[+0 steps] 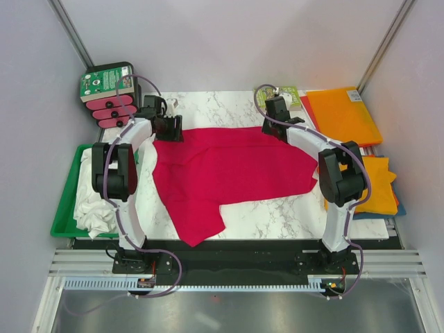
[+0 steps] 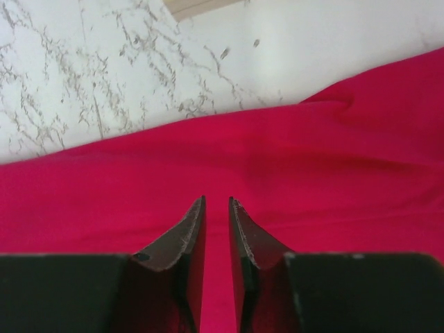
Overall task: Fold and stack the t-shirts
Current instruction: Fold the flattened tshirt in 1/3 of the way
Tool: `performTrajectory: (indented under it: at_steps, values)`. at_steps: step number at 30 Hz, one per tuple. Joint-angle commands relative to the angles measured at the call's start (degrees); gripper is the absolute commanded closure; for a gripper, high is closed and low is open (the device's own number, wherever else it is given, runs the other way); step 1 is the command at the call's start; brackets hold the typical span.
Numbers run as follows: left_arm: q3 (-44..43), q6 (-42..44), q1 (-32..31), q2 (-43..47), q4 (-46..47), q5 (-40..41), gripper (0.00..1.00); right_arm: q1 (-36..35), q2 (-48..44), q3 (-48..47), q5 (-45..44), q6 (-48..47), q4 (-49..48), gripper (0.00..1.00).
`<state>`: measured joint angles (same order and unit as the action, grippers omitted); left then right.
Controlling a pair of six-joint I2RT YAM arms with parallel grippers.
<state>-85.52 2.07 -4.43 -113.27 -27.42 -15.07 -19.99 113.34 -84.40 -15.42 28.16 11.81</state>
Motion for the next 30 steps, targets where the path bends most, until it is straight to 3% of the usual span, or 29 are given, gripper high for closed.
performTrajectory:
  at_steps: [1, 14, 24, 28, 30]
  values:
    - [-8.41, -1.01, -0.14, -6.49, -1.66, 1.71, 0.35, -0.67, -0.14, 0.29, 0.57, 0.93, -1.09, 0.73]
    - [-37.86, 7.07, -0.23, -27.15, -17.48, 22.26, 0.36, -0.93, -5.41, 3.45, -1.02, 1.02, -1.00, 0.68]
    - [-56.32, 12.43, -0.23, -35.00, -20.13, 25.97, 0.25, -0.84, -6.55, 3.98, -1.89, 0.75, -0.39, 0.67]
    - [-54.77, 9.56, -0.06, -29.15, -18.55, 21.95, 0.21, -1.02, -7.95, 2.93, -0.67, 0.67, 0.31, 0.65]
    - [-47.69, 6.48, 0.38, -24.13, -16.54, 18.60, 0.20, -0.93, -9.45, 3.01, 0.21, 0.40, 1.19, 0.61]
